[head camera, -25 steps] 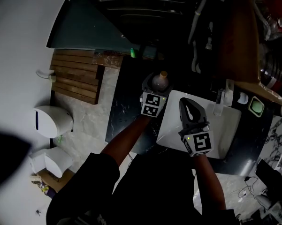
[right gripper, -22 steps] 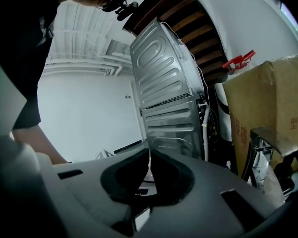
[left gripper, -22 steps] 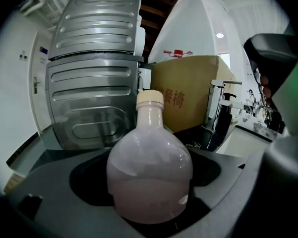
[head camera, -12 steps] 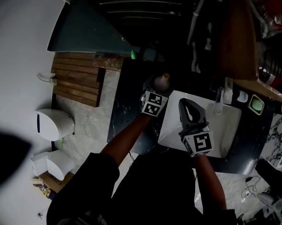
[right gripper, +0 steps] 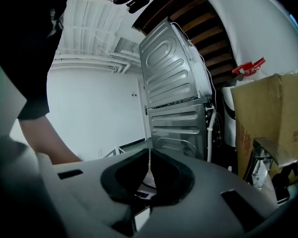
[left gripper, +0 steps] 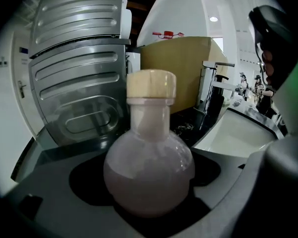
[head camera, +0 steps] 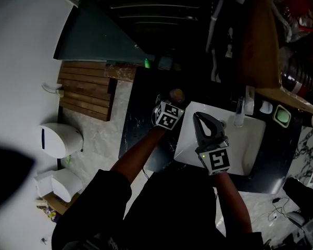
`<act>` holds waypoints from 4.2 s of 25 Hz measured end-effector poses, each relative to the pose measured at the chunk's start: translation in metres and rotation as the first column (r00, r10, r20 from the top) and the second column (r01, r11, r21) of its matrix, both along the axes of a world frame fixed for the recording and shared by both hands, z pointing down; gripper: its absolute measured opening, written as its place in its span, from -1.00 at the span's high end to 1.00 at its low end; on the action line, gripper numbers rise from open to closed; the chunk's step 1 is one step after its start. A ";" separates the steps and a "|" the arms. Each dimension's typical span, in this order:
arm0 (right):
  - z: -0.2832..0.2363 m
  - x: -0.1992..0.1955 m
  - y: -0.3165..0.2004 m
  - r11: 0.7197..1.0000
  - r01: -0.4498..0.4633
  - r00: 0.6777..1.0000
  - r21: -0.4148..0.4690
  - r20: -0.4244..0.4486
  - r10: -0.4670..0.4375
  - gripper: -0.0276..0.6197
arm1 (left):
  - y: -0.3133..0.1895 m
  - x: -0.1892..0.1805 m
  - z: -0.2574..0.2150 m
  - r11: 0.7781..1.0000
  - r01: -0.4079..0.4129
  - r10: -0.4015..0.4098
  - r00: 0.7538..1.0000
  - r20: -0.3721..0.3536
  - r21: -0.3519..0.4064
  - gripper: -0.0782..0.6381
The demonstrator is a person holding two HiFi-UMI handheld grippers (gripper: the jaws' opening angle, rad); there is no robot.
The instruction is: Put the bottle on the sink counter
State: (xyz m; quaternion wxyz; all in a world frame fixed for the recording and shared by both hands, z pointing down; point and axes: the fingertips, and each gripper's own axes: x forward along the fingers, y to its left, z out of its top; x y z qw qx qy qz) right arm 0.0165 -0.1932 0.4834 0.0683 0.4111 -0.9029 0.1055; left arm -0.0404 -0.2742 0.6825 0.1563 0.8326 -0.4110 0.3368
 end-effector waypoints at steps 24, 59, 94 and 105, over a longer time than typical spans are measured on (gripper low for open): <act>-0.002 0.052 -0.005 0.986 -0.153 0.983 -0.067 0.095 0.159 0.79 | -0.002 -0.001 0.011 0.996 -0.012 0.011 1.000 -0.014 -0.083 -0.33; -0.057 0.053 0.021 0.985 -0.170 0.962 -0.040 0.210 0.175 0.79 | 0.015 -0.020 -0.014 0.999 0.012 -0.014 0.997 -0.074 -0.032 -0.33; -0.080 0.052 0.257 0.980 -0.197 0.980 0.001 0.026 0.197 0.79 | 0.310 -0.004 -0.262 0.926 0.250 -0.099 0.883 -0.459 0.282 0.74; -0.106 0.078 0.372 0.985 -0.168 0.984 0.041 0.062 0.165 0.79 | 0.447 0.039 -0.295 0.880 0.301 -0.130 0.896 -0.424 0.366 0.73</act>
